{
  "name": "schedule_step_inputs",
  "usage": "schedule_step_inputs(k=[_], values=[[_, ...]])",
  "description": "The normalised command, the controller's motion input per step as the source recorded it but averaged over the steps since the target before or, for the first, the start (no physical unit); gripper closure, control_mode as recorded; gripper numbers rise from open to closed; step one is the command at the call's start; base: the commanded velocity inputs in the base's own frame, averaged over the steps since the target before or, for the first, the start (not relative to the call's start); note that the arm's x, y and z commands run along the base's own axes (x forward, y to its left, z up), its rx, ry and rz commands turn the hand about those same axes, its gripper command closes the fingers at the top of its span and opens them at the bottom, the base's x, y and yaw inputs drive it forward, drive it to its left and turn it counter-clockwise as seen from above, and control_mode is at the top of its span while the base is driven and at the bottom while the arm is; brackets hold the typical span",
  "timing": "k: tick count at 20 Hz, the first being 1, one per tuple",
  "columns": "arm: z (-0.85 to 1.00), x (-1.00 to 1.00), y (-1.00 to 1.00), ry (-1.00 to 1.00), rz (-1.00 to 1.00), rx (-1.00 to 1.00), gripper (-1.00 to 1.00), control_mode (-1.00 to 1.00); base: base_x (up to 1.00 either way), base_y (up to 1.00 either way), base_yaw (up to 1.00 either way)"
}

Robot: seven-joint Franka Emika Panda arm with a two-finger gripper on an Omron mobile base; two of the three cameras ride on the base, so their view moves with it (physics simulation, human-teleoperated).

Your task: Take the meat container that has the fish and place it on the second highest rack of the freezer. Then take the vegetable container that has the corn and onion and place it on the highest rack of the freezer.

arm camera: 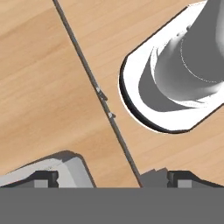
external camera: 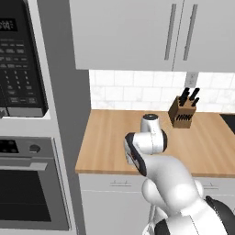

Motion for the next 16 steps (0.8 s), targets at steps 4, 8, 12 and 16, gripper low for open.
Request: schedule_step_inputs(k=[4,8,12,16], values=[[-0.15,0.30,0.00,-0.01,-0.04,-0.04,-1.00,-1.00,0.00,0.00,0.00],[-0.09,0.53,0.00,0.00,-0.03,0.00,-1.00,-1.00,0.00,0.00,0.00],[-0.27,0.13,0.00,0.02,-0.04,0.00,-1.00,-1.00,0.00,0.00,0.00],[-0.32,0.00,0.00,0.02,-0.07,0.00,-1.00,-1.00,0.00,0.00,0.00]])
